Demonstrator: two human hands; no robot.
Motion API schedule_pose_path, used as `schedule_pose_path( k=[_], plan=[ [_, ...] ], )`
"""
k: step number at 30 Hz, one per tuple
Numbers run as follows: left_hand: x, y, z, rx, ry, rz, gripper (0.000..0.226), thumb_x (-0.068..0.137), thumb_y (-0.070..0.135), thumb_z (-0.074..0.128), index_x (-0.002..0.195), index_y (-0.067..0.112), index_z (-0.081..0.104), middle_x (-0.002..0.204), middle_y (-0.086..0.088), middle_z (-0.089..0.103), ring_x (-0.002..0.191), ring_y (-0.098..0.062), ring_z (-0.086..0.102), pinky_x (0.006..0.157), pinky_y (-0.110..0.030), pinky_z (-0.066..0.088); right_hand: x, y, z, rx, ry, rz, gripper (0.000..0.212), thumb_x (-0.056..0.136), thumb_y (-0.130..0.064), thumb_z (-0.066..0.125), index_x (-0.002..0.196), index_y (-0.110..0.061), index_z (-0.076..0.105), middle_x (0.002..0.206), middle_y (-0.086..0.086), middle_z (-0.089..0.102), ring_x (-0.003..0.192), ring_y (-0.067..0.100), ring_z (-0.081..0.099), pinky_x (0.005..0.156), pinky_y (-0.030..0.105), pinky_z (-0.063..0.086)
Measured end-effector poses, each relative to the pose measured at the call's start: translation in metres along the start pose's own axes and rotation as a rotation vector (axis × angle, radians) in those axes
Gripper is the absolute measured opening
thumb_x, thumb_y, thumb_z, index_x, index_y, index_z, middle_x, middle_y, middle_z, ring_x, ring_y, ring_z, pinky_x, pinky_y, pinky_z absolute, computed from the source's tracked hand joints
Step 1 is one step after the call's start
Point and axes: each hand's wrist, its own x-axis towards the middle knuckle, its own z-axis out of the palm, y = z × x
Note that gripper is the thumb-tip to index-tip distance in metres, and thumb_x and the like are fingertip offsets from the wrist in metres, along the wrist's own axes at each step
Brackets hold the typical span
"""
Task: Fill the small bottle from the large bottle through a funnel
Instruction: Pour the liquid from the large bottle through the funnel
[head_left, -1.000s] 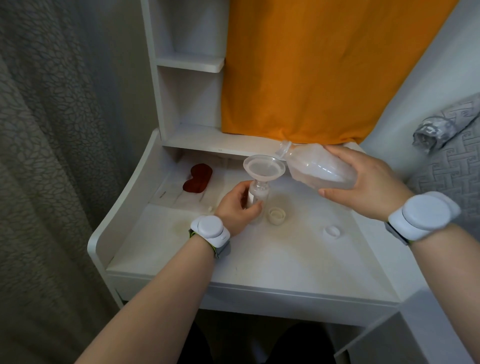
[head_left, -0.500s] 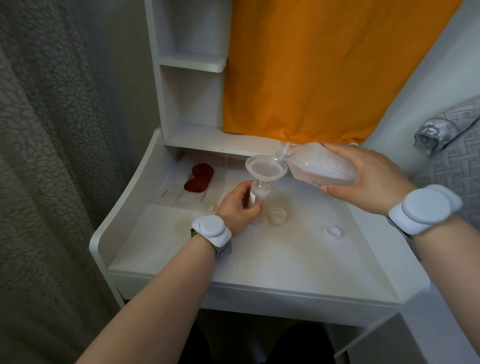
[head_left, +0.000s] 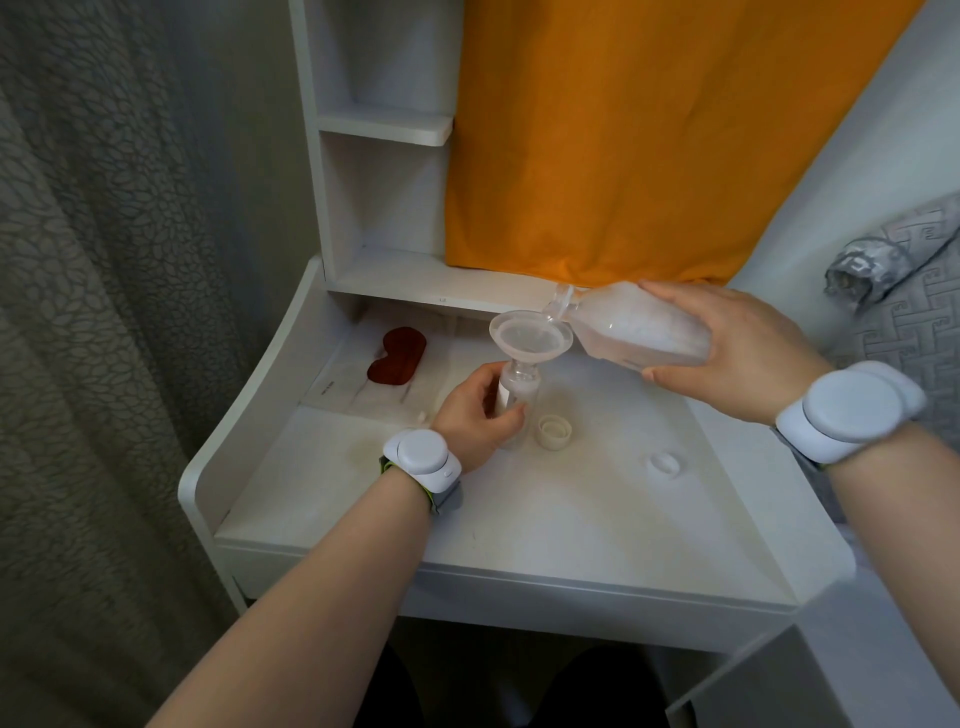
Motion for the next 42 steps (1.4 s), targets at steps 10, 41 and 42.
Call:
schedule_pose_path(
  k=[10, 41, 42],
  plan=[
    [-0.0012, 0.0026, -0.0003, 0.004, -0.009, 0.003, 0.039, 0.074, 0.025, 0.062, 0.11, 0.036, 0.051, 0.099, 0.011, 0.064, 0.09, -0.005, 0.061, 0.083, -0.024, 0.05, 0.0013, 0.0002, 0.0011, -0.011, -0.015, 0.001, 0.078, 0.069, -0.039, 0.074, 0.137, -0.04, 0.036, 0.136, -0.005, 0.05, 0.123, 0.026, 0.046, 0.094, 0.044, 0.043],
    [-0.0012, 0.0016, -0.0021, 0.031, -0.015, -0.012, 0.043, 0.083, 0.003, 0.062, 0.118, 0.024, 0.048, 0.098, 0.013, 0.062, 0.085, 0.004, 0.06, 0.079, -0.013, 0.049, 0.0029, -0.0046, -0.0004, -0.016, -0.024, 0.011, 0.077, 0.07, -0.04, 0.074, 0.137, -0.04, 0.036, 0.136, -0.005, 0.05, 0.122, 0.028, 0.045, 0.094, 0.043, 0.043],
    [-0.0011, 0.0014, -0.0022, 0.03, -0.016, -0.012, 0.043, 0.083, 0.003, 0.062, 0.118, 0.024, 0.048, 0.098, 0.013, 0.062, 0.085, 0.003, 0.06, 0.079, -0.013, 0.048, 0.0029, -0.0045, -0.0001, -0.017, -0.023, 0.011, 0.077, 0.07, -0.04, 0.074, 0.137, -0.04, 0.036, 0.136, -0.005, 0.05, 0.122, 0.028, 0.045, 0.093, 0.043, 0.043]
  ],
)
